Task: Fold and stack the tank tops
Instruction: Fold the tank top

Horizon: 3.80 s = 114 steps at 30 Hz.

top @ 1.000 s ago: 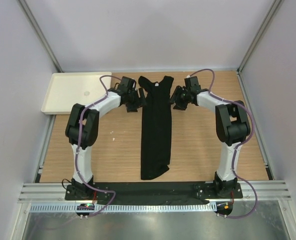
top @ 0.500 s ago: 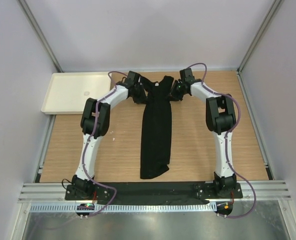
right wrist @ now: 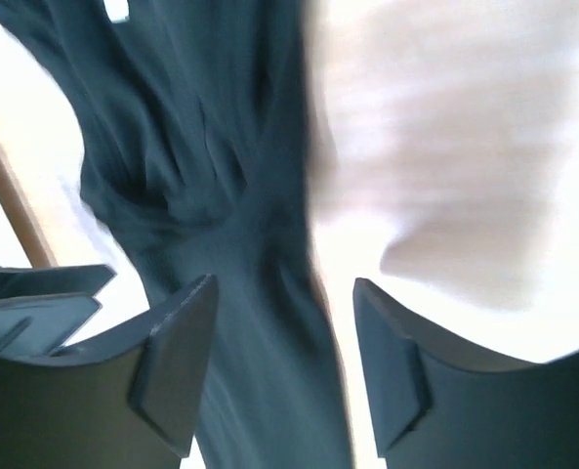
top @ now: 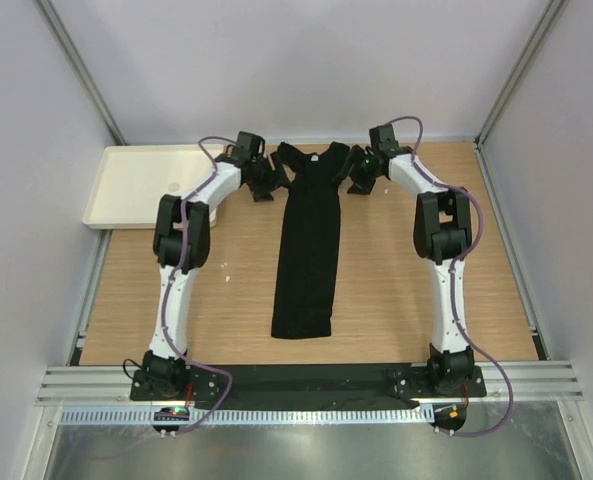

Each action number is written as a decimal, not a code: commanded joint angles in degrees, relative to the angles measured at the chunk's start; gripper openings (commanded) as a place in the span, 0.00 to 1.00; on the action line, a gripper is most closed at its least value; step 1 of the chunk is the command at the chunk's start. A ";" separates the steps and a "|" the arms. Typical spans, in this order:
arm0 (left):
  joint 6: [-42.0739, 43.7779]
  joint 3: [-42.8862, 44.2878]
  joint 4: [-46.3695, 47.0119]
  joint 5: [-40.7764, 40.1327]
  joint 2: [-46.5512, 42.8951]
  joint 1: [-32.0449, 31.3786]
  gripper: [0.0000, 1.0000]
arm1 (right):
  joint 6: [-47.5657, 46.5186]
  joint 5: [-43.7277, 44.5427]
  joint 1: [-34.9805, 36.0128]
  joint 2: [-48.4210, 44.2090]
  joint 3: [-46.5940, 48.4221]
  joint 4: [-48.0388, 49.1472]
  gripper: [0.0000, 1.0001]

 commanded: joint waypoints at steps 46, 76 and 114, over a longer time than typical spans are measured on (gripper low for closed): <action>-17.76 -98.46 12.42 -9.60 -87.78 -28.09 0.70 | 37.54 40.53 58.82 -75.58 -94.24 14.75 0.10; -26.73 -96.53 20.69 -15.15 -79.07 -38.91 0.00 | 34.64 44.40 60.94 -79.09 -91.78 10.10 0.01; -7.13 -51.01 10.58 -8.38 -44.89 -16.59 0.00 | -1.22 38.61 25.87 -50.98 -50.03 7.01 0.01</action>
